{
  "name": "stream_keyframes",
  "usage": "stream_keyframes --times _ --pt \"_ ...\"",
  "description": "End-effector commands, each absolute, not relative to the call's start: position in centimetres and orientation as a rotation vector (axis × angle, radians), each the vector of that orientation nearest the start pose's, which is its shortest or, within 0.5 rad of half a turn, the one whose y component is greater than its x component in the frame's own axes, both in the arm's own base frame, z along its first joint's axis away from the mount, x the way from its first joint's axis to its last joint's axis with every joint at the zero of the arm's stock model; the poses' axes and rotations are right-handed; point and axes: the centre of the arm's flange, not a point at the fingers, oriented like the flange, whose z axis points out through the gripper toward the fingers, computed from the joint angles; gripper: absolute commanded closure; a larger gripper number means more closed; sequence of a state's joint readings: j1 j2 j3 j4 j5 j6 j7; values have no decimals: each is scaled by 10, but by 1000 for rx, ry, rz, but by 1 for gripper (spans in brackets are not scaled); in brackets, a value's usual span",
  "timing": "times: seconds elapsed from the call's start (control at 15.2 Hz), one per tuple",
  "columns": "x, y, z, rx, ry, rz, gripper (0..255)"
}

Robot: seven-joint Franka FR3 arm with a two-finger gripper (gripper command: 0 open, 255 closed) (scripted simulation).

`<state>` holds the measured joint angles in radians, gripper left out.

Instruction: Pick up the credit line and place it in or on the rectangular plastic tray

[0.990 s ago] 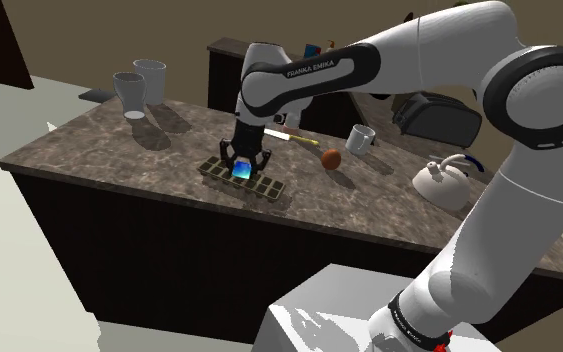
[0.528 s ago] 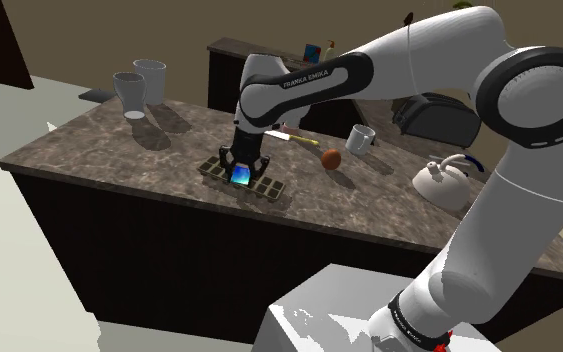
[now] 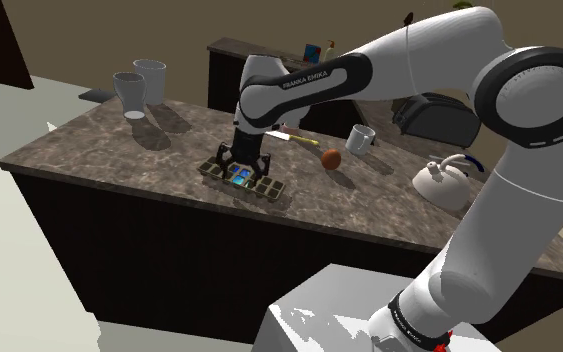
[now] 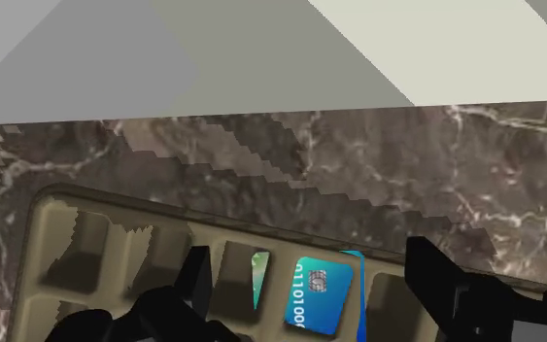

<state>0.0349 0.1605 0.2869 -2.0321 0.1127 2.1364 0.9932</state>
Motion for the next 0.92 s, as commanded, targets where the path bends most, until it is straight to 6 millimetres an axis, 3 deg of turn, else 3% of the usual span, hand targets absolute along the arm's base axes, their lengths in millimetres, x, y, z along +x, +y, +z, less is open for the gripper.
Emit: stream_keyframes --times 0.0,0.07,0.33,0.86 --pt "544 183 367 -2852 1101 192 0" --pt "544 182 367 -2852 1101 192 0" --pt "548 176 417 -2852 1101 192 0" --pt "548 176 417 -2852 1101 192 0"
